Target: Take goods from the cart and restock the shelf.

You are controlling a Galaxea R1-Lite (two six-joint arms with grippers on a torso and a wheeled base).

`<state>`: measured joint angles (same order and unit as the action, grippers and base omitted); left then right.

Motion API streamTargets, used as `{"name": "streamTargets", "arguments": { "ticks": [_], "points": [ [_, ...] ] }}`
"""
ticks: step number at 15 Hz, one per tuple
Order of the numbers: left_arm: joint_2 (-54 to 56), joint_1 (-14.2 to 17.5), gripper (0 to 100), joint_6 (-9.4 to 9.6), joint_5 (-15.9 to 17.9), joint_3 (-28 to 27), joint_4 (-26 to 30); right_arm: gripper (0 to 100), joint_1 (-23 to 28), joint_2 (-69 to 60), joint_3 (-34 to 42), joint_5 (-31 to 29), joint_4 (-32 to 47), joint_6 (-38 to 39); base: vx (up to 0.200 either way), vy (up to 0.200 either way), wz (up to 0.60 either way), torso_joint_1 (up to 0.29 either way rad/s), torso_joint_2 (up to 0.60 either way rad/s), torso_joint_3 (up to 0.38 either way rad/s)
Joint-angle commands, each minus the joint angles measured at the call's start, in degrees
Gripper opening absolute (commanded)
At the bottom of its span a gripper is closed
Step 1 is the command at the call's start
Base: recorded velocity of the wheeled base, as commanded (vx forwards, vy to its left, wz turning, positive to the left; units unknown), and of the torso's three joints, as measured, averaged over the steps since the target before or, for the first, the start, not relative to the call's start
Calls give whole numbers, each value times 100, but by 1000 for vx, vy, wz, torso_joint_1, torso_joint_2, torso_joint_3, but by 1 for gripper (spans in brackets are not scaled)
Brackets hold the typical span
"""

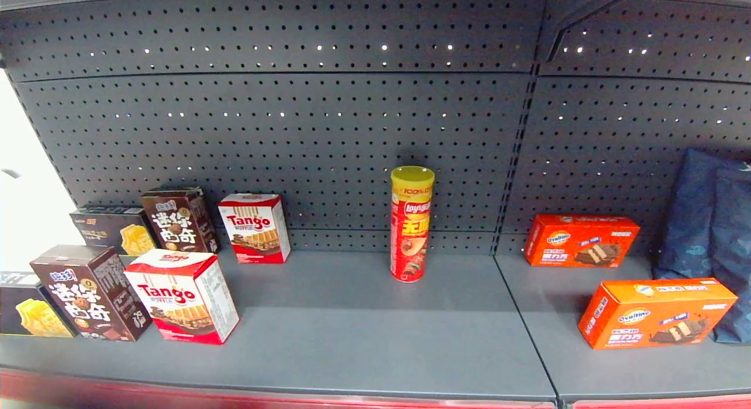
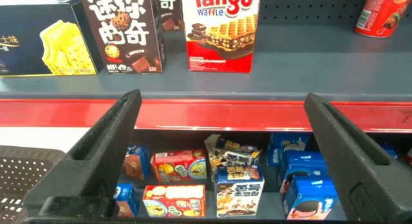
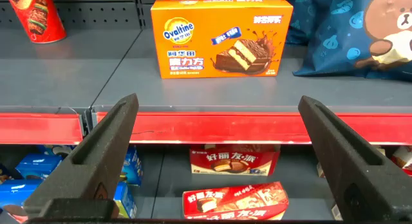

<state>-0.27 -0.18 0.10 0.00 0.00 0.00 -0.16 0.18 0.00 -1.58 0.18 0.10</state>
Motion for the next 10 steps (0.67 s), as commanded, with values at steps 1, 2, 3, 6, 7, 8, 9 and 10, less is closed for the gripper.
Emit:
{"name": "streamTargets", "arguments": {
  "ticks": [1,2,3,6,7,8,9,10],
  "points": [
    [-8,1,100,-1,0,0,0,100,-2,8,0,0,-1,-1,0,0,0,0,0,0],
    [-8,1,100,-1,0,0,0,100,-2,8,0,0,-1,-1,0,0,0,0,0,0],
    [-8,1,100,-1,0,0,0,100,-2,8,0,0,-1,-1,0,0,0,0,0,0],
    [-8,1,100,-1,0,0,0,100,-2,8,0,0,-1,-1,0,0,0,0,0,0],
    [-8,1,100,-1,0,0,0,100,-2,8,0,0,-1,-1,0,0,0,0,0,0],
    [-8,1,100,8,9,0,0,100,-2,8,0,0,-1,-1,0,0,0,0,0,0],
    [-8,1,100,34,44,0,0,100,-2,8,0,0,-1,-1,0,0,0,0,0,0],
    [-8,1,100,8,35,0,0,100,-2,8,0,0,-1,-10,0,0,600,7,2,2]
  ]
}}
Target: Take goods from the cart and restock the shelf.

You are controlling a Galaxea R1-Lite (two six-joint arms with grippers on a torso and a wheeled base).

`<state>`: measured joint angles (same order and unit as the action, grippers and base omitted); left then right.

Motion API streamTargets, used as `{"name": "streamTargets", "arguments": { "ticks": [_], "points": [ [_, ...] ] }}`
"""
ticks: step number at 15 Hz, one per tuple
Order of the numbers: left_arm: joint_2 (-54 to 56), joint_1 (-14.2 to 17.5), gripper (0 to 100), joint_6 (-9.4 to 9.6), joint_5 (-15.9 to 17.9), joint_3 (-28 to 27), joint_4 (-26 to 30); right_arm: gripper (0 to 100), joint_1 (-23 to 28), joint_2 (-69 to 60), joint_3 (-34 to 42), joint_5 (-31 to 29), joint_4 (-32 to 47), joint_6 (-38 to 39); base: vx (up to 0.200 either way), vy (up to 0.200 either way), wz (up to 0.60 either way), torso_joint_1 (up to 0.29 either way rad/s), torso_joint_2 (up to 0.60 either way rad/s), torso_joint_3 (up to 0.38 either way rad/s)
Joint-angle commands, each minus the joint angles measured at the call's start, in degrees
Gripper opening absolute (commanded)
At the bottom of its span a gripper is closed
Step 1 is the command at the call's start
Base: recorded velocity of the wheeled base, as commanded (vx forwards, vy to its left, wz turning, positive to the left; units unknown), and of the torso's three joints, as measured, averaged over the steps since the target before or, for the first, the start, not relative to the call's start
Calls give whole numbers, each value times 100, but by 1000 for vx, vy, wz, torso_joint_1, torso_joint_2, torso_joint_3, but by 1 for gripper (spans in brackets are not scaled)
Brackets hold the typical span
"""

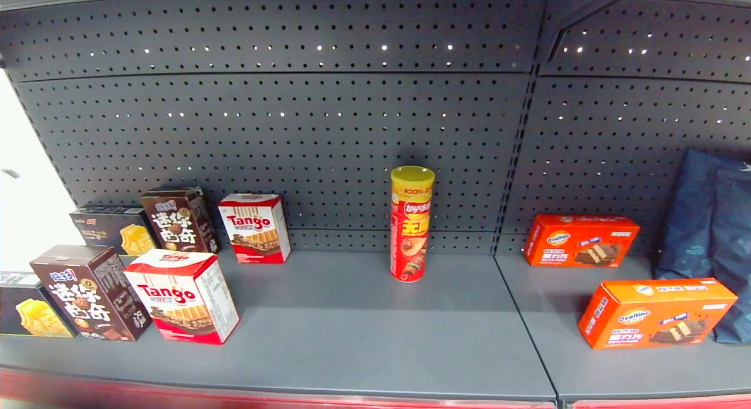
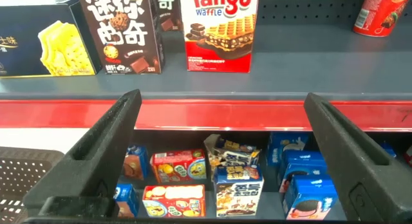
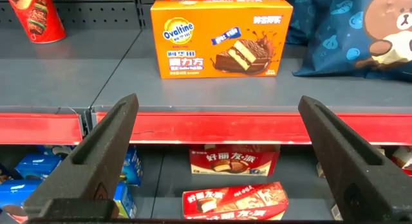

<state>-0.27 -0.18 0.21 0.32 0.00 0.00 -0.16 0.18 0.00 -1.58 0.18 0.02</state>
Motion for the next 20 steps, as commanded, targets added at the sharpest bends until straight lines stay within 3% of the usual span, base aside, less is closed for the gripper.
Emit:
{"name": "streamTargets", "arguments": {
  "ticks": [1,20],
  "points": [
    [-8,1,100,-3,-5,0,0,100,-2,8,0,0,-1,6,0,0,600,2,2,7],
    [-8,1,100,-12,-23,0,0,100,-2,8,0,0,8,6,0,0,600,3,2,2]
  ]
}}
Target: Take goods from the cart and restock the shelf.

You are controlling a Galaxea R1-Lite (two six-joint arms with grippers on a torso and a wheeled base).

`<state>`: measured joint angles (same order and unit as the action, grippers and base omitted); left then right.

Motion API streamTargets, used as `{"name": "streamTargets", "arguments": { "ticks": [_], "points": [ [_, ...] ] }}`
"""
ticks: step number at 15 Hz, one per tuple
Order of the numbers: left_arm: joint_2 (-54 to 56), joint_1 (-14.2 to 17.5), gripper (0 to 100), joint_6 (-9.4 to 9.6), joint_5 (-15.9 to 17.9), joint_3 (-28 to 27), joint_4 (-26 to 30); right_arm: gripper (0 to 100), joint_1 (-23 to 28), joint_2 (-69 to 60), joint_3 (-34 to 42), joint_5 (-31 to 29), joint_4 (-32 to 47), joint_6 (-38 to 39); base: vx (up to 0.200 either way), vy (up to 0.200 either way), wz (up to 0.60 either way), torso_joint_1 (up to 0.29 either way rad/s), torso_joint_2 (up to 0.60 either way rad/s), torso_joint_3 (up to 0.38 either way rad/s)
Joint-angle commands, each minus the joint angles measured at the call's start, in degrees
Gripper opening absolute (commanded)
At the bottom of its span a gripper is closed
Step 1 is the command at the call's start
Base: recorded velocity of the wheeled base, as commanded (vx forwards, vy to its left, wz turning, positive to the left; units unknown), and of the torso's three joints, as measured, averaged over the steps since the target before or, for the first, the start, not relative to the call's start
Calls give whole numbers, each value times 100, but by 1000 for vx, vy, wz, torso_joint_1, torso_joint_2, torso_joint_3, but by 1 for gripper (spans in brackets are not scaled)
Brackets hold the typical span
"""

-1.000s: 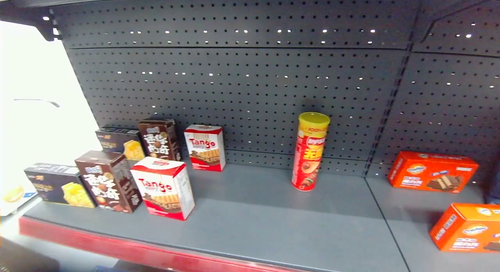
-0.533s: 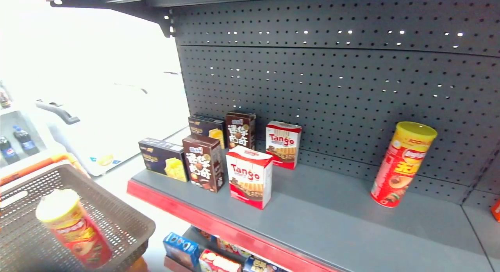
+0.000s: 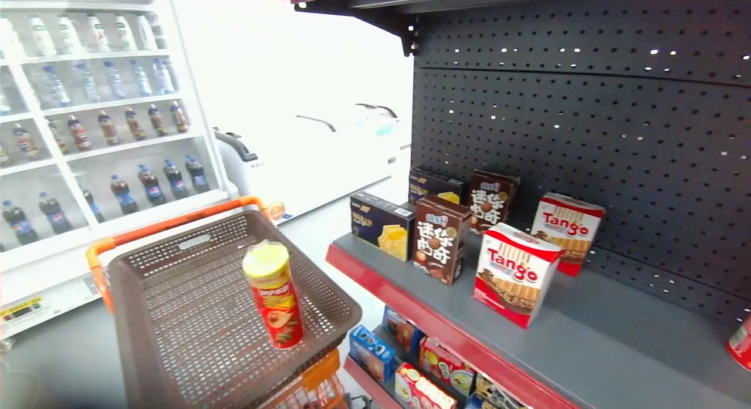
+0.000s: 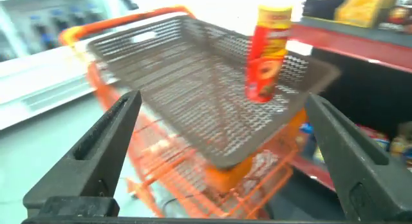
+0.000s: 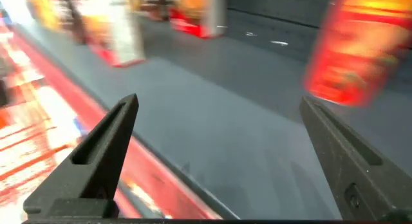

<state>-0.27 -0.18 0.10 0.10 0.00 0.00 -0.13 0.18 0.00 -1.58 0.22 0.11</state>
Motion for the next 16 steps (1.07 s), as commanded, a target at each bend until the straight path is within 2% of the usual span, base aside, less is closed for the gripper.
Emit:
{"name": "streamTargets", "arguments": {
  "ticks": [1,3,5,6,7,8,10,11,12,14,15,16],
  "points": [
    [-8,1,100,-1,-19,0,0,100,-4,8,0,0,-4,15,0,0,0,0,0,0],
    [-8,1,100,52,34,-53,0,100,-4,8,0,0,-4,15,0,0,0,0,0,0],
    [-395,-70,100,342,359,-809,369,100,-4,8,0,0,-4,15,0,0,0,0,0,0],
    [-914,-78,100,482,403,-1248,598,100,-4,8,0,0,4,15,0,0,0,0,0,0],
    [-1388,-70,100,544,395,-1644,686,100,-4,-1,0,0,-4,15,0,0,0,0,0,0],
    [-1582,-70,100,553,395,-1740,686,100,-4,8,0,0,-4,15,0,0,0,0,0,0],
    [-3427,-43,100,570,201,-2663,606,100,-4,8,0,0,4,15,0,0,0,0,0,0],
    [-3638,-61,100,579,192,-2733,589,100,-4,8,0,0,-4,15,0,0,0,0,0,0],
    [-4658,-509,100,676,-80,-2883,158,100,-4,8,0,0,4,15,0,0,0,0,0,0],
    [-5352,-527,100,658,-106,-2874,-334,100,-4,8,0,0,-4,15,0,0,0,0,0,0],
    [-5844,-544,100,649,-80,-2874,-782,100,-4,8,0,0,-4,15,0,0,0,0,0,0],
    [-6249,-535,100,641,122,-2883,-1090,100,-4,8,0,0,4,15,0,0,0,0,0,0]
  ]
}}
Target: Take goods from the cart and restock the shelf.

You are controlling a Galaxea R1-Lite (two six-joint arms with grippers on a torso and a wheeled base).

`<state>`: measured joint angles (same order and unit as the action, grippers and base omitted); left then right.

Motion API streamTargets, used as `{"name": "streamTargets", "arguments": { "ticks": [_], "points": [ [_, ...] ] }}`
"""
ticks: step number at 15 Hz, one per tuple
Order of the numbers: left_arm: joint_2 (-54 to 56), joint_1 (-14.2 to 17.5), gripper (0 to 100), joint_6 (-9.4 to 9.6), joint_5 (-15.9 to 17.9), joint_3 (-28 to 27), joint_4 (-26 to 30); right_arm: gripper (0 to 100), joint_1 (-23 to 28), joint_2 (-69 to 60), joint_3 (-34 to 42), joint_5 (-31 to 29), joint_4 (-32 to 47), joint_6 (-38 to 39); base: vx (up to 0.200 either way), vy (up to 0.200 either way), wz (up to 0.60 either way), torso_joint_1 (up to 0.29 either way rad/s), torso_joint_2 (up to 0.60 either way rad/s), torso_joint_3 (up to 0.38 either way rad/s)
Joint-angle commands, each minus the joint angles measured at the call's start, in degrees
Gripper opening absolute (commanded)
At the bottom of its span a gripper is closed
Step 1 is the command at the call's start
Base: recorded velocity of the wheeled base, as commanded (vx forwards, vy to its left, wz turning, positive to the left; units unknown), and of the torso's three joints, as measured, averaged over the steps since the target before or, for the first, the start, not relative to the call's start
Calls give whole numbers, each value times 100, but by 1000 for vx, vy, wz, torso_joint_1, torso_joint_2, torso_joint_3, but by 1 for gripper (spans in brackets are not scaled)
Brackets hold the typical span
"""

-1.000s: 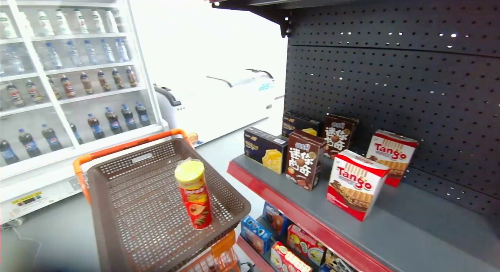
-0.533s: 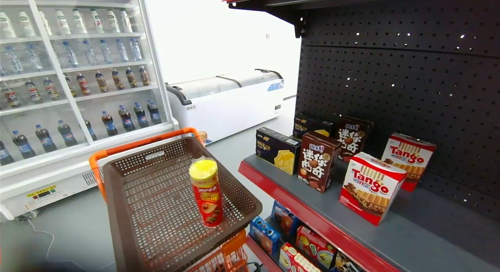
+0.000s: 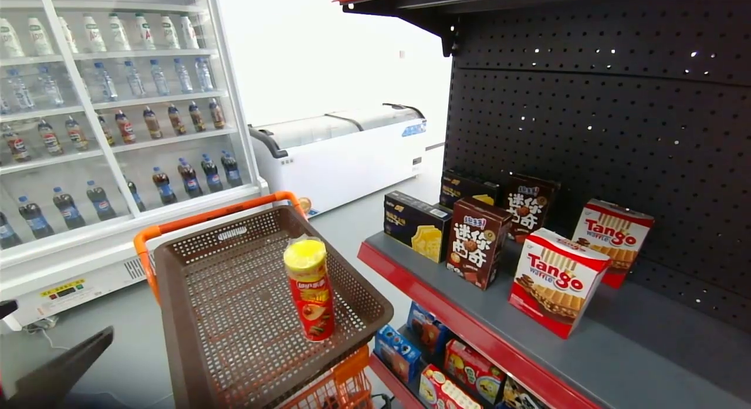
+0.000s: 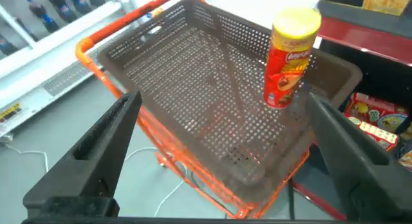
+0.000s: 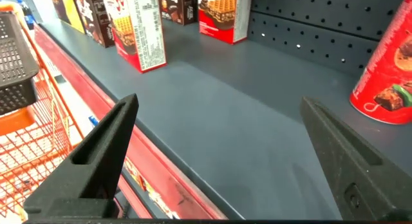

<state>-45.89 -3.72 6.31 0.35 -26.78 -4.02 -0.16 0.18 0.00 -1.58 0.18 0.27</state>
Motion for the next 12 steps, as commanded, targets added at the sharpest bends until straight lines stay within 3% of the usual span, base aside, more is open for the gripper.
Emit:
{"name": "streamTargets", "arguments": {
  "ticks": [1,4,6,10,12],
  "points": [
    [-1942,-164,100,19,413,-231,-802,100,-2,8,0,0,-1,0,0,0,0,0,0,0],
    [-2961,-226,100,133,457,-319,-1232,100,-2,8,0,0,-1,0,0,0,0,0,0,0],
    [-3480,-507,100,239,387,-354,-1637,100,-2,8,0,0,-1,0,0,0,0,0,0,0],
    [-4403,-1175,100,195,378,-459,-2384,100,-2,8,0,0,-1,0,0,0,0,0,0,0],
    [-4763,-1298,100,203,360,-433,-2727,100,-2,8,0,0,-1,0,0,0,0,0,0,0]
  ]
}}
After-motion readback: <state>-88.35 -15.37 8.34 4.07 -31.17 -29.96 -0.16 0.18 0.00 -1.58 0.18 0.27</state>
